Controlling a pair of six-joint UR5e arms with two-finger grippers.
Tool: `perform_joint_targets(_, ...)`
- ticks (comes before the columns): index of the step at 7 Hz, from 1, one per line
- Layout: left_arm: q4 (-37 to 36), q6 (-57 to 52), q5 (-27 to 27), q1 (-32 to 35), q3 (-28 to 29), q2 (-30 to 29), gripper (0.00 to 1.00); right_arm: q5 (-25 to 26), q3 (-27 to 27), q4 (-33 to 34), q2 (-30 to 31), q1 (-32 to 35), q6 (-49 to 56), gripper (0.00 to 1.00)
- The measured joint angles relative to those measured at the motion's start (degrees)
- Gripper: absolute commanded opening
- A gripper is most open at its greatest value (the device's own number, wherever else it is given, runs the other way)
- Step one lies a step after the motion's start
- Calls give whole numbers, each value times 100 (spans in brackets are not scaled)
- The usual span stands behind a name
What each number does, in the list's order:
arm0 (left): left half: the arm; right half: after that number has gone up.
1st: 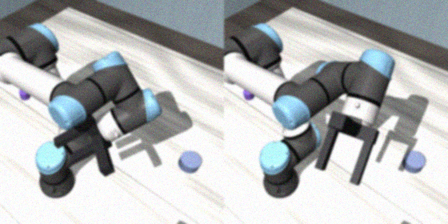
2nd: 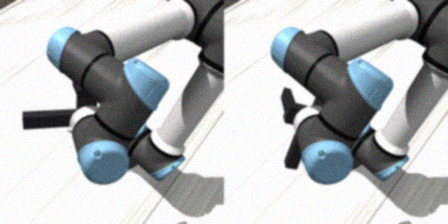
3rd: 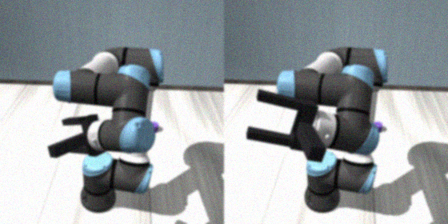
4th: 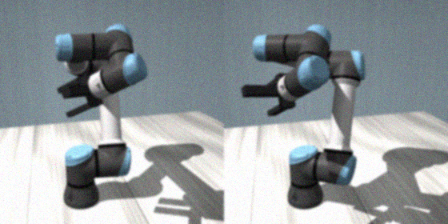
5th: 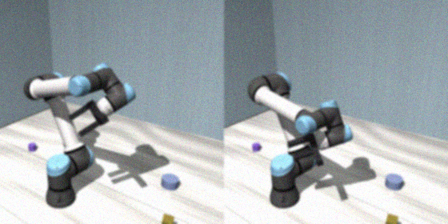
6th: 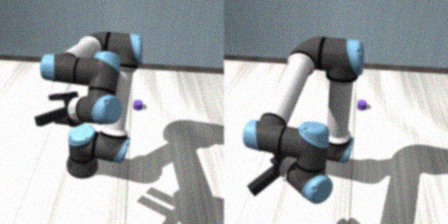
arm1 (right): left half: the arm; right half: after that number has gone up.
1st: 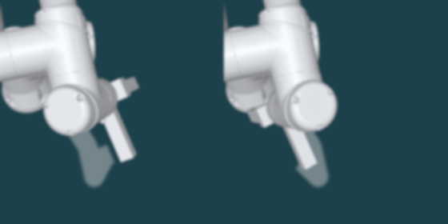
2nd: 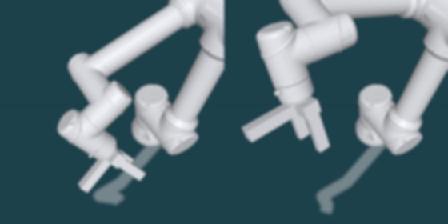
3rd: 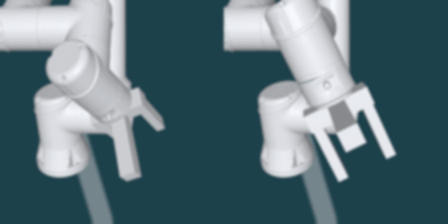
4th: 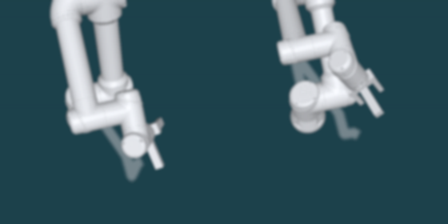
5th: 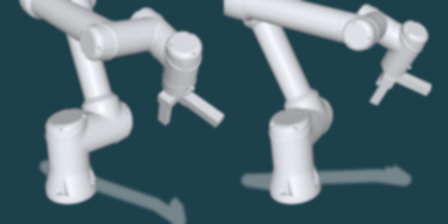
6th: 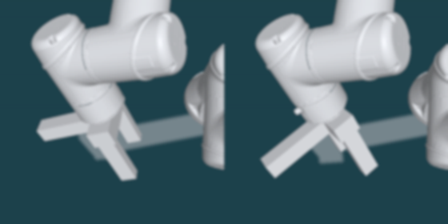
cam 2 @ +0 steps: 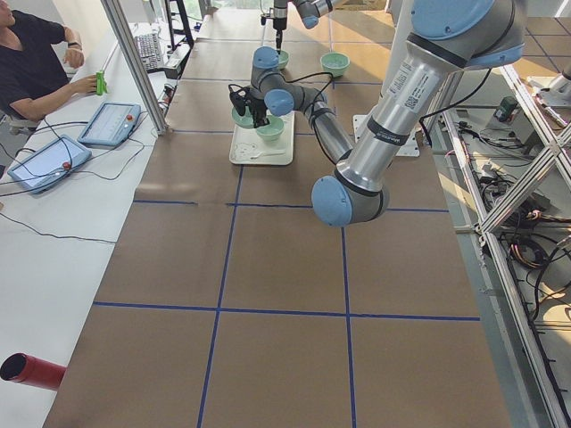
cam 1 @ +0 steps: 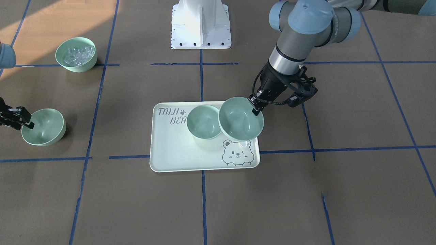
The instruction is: Stack green bowls together
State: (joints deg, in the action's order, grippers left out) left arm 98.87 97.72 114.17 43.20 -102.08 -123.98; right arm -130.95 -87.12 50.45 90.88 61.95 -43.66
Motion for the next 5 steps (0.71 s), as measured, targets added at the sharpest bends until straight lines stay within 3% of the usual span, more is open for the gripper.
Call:
perform_joint_targets(2, 1, 63, -202, -184, 86, -80, 0, -76, -35, 0, -9, -4, 4, 0)
perform_joint_targets(5, 3, 80, -754, -686, 295, -245, 0, -624, -240, 21, -100, 231, -4, 0)
